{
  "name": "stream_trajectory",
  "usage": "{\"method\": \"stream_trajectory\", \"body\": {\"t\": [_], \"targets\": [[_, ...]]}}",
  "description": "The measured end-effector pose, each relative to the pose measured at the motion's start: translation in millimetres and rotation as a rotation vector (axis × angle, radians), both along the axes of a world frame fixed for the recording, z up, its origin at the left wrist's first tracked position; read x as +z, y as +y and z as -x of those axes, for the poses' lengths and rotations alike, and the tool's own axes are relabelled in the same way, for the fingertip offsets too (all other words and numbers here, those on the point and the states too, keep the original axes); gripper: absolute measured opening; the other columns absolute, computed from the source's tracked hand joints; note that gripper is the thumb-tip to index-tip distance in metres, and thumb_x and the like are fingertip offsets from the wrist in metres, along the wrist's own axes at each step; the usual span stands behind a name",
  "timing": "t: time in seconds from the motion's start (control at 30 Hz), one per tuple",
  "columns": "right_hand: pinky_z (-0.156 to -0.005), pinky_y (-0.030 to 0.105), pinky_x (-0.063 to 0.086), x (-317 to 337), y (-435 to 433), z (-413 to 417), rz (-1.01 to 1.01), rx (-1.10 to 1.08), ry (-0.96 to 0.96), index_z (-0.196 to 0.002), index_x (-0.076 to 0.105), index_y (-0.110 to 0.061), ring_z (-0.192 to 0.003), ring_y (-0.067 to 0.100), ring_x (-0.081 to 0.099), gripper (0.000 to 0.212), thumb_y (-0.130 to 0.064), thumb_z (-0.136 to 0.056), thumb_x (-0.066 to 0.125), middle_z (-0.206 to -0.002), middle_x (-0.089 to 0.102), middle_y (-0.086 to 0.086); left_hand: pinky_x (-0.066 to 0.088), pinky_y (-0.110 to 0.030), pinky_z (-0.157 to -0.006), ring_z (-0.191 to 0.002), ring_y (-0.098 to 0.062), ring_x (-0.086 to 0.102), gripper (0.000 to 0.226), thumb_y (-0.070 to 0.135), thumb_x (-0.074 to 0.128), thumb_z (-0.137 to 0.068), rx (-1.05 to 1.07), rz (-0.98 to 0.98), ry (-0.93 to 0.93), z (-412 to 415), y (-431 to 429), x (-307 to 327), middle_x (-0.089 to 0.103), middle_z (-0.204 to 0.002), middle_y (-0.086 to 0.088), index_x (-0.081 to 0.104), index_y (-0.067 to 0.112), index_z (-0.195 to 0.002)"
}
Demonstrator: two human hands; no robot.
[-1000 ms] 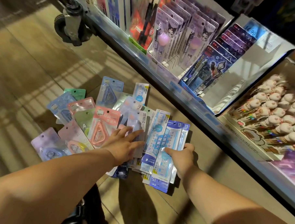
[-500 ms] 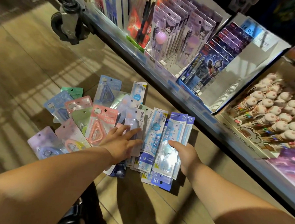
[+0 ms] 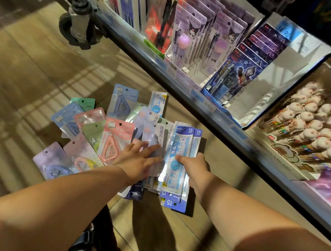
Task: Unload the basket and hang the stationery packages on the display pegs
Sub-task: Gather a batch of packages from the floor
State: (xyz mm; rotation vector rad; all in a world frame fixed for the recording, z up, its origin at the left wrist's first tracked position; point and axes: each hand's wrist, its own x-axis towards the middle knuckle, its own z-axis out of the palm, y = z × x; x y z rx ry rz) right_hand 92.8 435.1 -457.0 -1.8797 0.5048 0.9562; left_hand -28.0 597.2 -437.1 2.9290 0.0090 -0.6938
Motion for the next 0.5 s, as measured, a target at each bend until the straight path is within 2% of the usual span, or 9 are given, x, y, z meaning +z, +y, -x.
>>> {"method": "stream_trajectory", "body": {"t": [0.03, 0.07, 0.17, 0.2, 0.27, 0.33, 0.4, 0.47, 0.5], "targets": [[-0.081, 0.049, 0.058, 1.9, -3.2, -1.1, -0.003, 0.006, -0.005, -0.114, 0.054, -0.010, -0.090, 0.032, 0.069, 0.048, -0.014, -0.074, 0.081, -0.104, 0.067, 0.011, 0.028, -0.052, -0.110, -0.144, -0.035, 0.023, 0.064, 0.045, 0.065, -0.084, 0.003, -0.010, -0.027, 1.1, 0.0, 0.1, 0.020, -0.162, 0.003, 0.040, 0.045, -0.143], [-0.082, 0.050, 0.058, 4.5, -6.9, -1.7, -0.021, 0.008, -0.009, -0.116, 0.057, -0.010, -0.089, 0.032, 0.069, 0.047, -0.012, -0.075, 0.079, -0.104, 0.069, 0.012, 0.028, -0.052, -0.110, -0.144, -0.035, 0.024, 0.065, 0.046, 0.065, -0.083, -0.002, 0.009, -0.028, 1.2, 0.4, 0.8, 0.020, -0.162, 0.004, 0.041, 0.044, -0.143], [-0.082, 0.048, 0.058, 6.1, -27.8, -2.8, -0.106, 0.009, -0.008, -0.113, 0.066, -0.011, -0.087, 0.030, 0.071, 0.034, -0.005, -0.080, 0.073, -0.099, 0.073, 0.012, 0.051, -0.049, -0.086, -0.122, -0.035, 0.055, 0.073, 0.053, 0.083, -0.054, -0.019, -0.041, 0.060, -0.9, 0.9, 7.3, 0.052, -0.144, 0.001, 0.061, 0.044, -0.124], [-0.083, 0.047, 0.058, 7.1, -35.4, -3.3, -0.116, 0.009, 0.001, -0.110, 0.067, -0.012, -0.089, 0.030, 0.071, 0.030, -0.004, -0.082, 0.072, -0.099, 0.074, 0.011, 0.052, -0.049, -0.084, -0.121, -0.035, 0.056, 0.072, 0.053, 0.083, -0.054, -0.009, -0.045, 0.059, -0.7, 0.3, 6.4, 0.053, -0.143, 0.001, 0.062, 0.043, -0.123], [-0.087, 0.049, 0.056, 5.6, -50.8, -3.2, -0.104, 0.006, 0.031, -0.106, 0.068, -0.015, -0.091, 0.031, 0.071, 0.025, -0.007, -0.082, 0.073, -0.099, 0.074, 0.010, 0.038, -0.052, -0.102, -0.139, -0.036, 0.035, 0.066, 0.050, 0.071, -0.076, -0.023, -0.011, 0.009, -0.4, -1.0, 2.9, 0.030, -0.158, 0.002, 0.049, 0.044, -0.138], [-0.084, 0.050, 0.057, 2.1, -59.8, -0.4, -0.030, 0.017, 0.059, -0.101, 0.070, -0.021, -0.087, 0.030, 0.072, 0.031, -0.024, -0.072, 0.081, -0.094, 0.075, 0.005, 0.022, -0.049, -0.113, -0.147, -0.034, 0.013, 0.062, 0.045, 0.058, -0.090, -0.001, -0.012, -0.036, 1.1, -3.2, -0.2, 0.010, -0.164, 0.004, 0.035, 0.042, -0.147], [-0.078, 0.047, 0.059, -4.9, -64.0, 2.2, 0.050, 0.049, 0.052, -0.098, 0.072, -0.027, -0.078, 0.025, 0.074, 0.055, -0.046, -0.048, 0.083, -0.087, 0.076, -0.003, 0.019, -0.048, -0.114, -0.148, -0.033, 0.009, 0.061, 0.043, 0.056, -0.092, 0.031, -0.017, -0.036, -0.4, -3.4, 3.1, 0.006, -0.164, 0.005, 0.032, 0.041, -0.149], [-0.070, 0.043, 0.060, -11.9, -64.0, 3.3, 0.133, 0.053, 0.009, -0.094, 0.072, -0.031, -0.070, 0.022, 0.074, 0.063, -0.057, -0.037, 0.079, -0.082, 0.075, -0.007, 0.026, -0.050, -0.112, -0.146, -0.034, 0.016, 0.062, 0.046, 0.060, -0.089, 0.007, -0.001, -0.003, 0.2, -3.8, 3.4, 0.013, -0.163, 0.004, 0.037, 0.042, -0.146], [-0.068, 0.042, 0.061, -9.5, -61.7, 2.8, 0.167, 0.044, -0.016, -0.090, 0.072, -0.031, -0.068, 0.021, 0.074, 0.062, -0.059, -0.035, 0.078, -0.080, 0.075, -0.007, 0.036, -0.051, -0.105, -0.140, -0.035, 0.030, 0.064, 0.049, 0.068, -0.080, -0.022, -0.006, 0.006, -1.6, -3.7, 4.3, 0.027, -0.159, 0.002, 0.047, 0.042, -0.140]]}}
